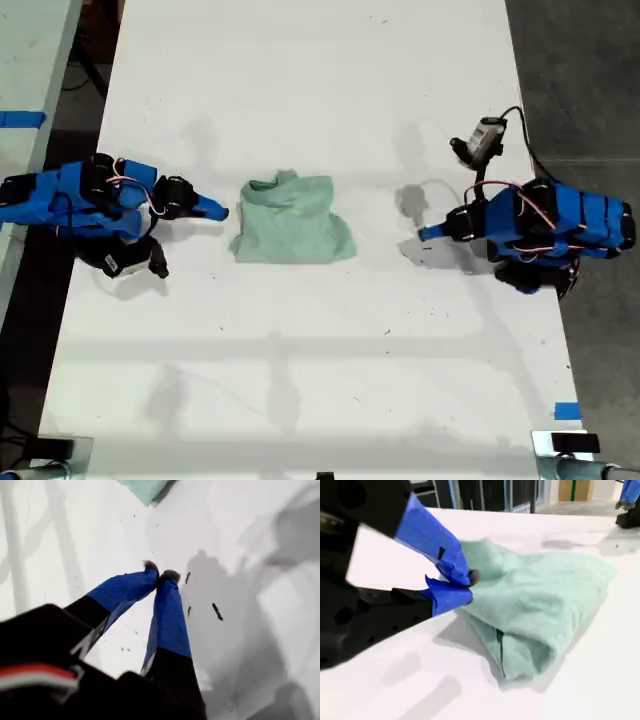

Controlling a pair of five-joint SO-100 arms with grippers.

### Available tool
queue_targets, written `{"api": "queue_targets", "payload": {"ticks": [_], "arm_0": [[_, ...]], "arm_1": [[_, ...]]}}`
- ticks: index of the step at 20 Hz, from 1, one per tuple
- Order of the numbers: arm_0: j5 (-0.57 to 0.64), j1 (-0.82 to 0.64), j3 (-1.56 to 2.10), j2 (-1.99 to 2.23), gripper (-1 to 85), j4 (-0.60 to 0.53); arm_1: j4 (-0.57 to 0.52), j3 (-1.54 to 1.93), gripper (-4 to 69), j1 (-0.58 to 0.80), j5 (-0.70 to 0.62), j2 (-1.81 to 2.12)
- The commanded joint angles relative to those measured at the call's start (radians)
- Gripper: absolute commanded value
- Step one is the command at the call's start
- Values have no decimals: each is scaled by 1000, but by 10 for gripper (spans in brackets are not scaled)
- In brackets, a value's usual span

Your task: Fold t shirt

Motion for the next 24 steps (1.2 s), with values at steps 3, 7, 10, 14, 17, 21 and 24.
{"api": "queue_targets", "payload": {"ticks": [3, 7, 10, 14, 17, 21, 24], "arm_0": [[55, -121, 117, 101, -2, 28], [-21, -130, 117, 101, -2, 74], [-21, -137, 117, 101, -2, 80], [-23, -137, 117, 101, -2, 83], [-23, -140, 117, 101, -2, 84], [-23, -140, 117, 101, -2, 86], [-23, -140, 117, 101, -2, 86]], "arm_1": [[34, 229, 29, 129, 44, 89], [34, 229, 40, 101, 66, 87], [34, 229, 37, 92, 75, 87], [34, 229, 30, 86, 80, 87], [34, 229, 29, 86, 83, 87], [34, 229, 29, 86, 83, 87], [34, 229, 29, 86, 83, 87]]}}
